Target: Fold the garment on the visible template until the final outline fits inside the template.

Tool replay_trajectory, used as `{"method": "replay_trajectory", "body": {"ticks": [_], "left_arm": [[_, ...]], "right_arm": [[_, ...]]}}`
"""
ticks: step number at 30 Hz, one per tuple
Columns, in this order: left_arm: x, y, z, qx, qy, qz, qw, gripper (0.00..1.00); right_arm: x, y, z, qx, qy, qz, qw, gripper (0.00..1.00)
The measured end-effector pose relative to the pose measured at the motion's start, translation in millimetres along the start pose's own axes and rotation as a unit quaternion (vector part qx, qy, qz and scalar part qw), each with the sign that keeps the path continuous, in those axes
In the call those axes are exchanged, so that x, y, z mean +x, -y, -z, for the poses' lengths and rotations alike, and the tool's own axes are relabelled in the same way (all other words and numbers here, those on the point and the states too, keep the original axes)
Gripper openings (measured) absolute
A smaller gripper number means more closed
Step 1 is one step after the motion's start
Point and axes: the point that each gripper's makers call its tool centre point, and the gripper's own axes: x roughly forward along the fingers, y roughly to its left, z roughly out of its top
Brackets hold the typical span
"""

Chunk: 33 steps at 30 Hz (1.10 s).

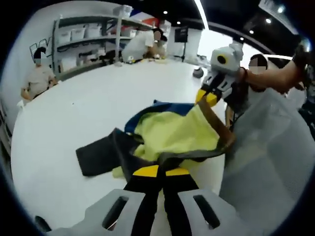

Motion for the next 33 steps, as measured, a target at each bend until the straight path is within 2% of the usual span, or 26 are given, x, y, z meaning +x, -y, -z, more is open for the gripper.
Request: {"method": "replay_trajectory", "body": {"ticks": [5, 8, 14, 24, 29, 33], "left_arm": [[-10.2, 13.4, 1.9, 0.001, 0.001, -0.005, 1.0, 0.01], [-13.5, 19.1, 1.7, -0.016, 0.009, -0.004, 0.9998, 0.01], [-25.5, 35.9, 11.0, -0.032, -0.006, 0.019, 0.9993, 0.01], [-44.1, 68.4, 12.6, -0.035, -0.017, 0.049, 0.998, 0.01], [-48.6, 76.7, 18.8, -0.047, -0.031, 0.061, 0.9966, 0.01], [-52.1, 92.2, 22.7, -0.056, -0.038, 0.082, 0.9943, 0.01]], "right_arm": [[-14.0, -18.3, -1.2, -0.02, -0.002, -0.006, 0.9998, 0.0], [-20.7, -32.3, -6.3, -0.01, 0.011, -0.02, 0.9997, 0.0], [-28.6, -50.5, -4.7, -0.018, -0.001, -0.036, 0.9992, 0.0], [-44.0, -80.1, -3.5, -0.017, -0.016, -0.073, 0.9971, 0.0], [-51.9, -90.5, -3.0, -0.002, -0.015, -0.088, 0.996, 0.0], [-58.6, -101.0, -2.2, 0.005, -0.02, -0.102, 0.9946, 0.0]]}}
